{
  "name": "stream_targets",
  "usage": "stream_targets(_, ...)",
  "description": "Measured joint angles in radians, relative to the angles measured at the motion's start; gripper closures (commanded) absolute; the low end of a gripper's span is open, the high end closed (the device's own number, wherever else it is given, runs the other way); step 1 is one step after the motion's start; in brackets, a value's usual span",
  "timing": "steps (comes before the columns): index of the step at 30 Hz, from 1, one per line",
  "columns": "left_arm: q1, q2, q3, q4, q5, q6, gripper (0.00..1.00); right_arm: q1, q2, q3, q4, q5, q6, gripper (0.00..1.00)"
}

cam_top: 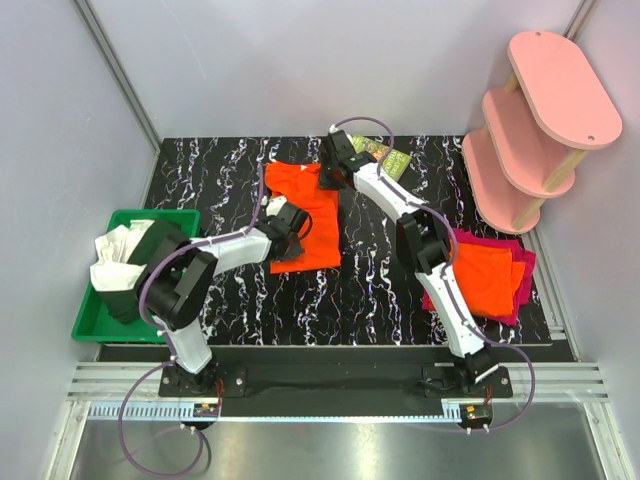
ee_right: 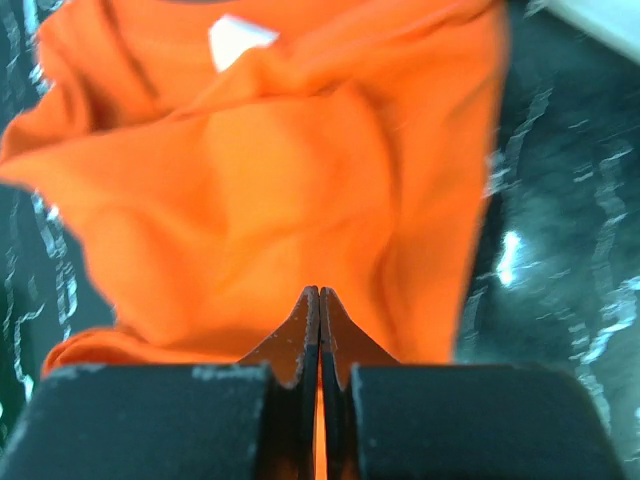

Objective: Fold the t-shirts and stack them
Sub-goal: Fold the folded rectangular tshirt in 1/3 of the way, then grab one side of the 2/3 rectangular tshirt with both arms

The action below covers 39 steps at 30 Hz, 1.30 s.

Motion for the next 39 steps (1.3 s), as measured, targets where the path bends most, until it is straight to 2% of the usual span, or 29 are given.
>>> stream_targets(3, -0.001, -0.006, -0.006, 0.002, -0.001, 0.000, 0.95, -0.029, 0.031, 0.051, -0.029, -0.002, -0.007, 0.99)
stream_targets(4, -0.002, -0.010, -0.010, 0.003, -0.002, 0.001, 0.82, -0.036, 0.032, 0.054, -0.039, -0.002, -0.011, 0.86)
stream_targets(6, -0.005, -0.029, -0.031, 0.006, -0.005, 0.008, 0.66, -0.045, 0.027, 0.056, -0.044, -0.003, -0.017, 0.66)
stream_targets(7, -0.008, -0.050, -0.051, 0.008, -0.006, 0.012, 0.54, -0.047, 0.020, 0.047, -0.043, -0.003, -0.022, 0.50)
stream_targets(9, -0.014, -0.114, -0.104, 0.029, -0.003, 0.025, 0.47, -0.043, -0.024, -0.006, -0.041, -0.002, -0.031, 0.39)
stream_targets(11, -0.019, -0.195, -0.151, 0.041, -0.004, 0.035, 0.45, -0.031, -0.099, -0.089, -0.045, 0.011, -0.042, 0.32)
stream_targets(16, -0.021, -0.305, -0.165, 0.064, -0.013, 0.034, 0.45, 0.047, -0.439, -0.462, 0.023, 0.044, -0.042, 0.32)
stream_targets(21, -0.021, -0.368, -0.260, 0.085, -0.019, -0.016, 0.46, 0.140, -0.786, -0.913, 0.154, 0.043, 0.020, 0.34)
stream_targets(26, -0.021, -0.401, -0.357, 0.072, -0.025, -0.056, 0.46, 0.203, -0.841, -1.196, 0.199, 0.052, 0.084, 0.36)
stream_targets(30, -0.023, -0.430, -0.378, 0.047, -0.047, -0.071, 0.46, 0.250, -0.840, -1.292, 0.189, 0.075, 0.115, 0.35)
stream_targets(39, -0.038, -0.498, -0.378, 0.014, -0.095, -0.076, 0.46, 0.258, -0.840, -1.292, 0.232, 0.115, 0.129, 0.36)
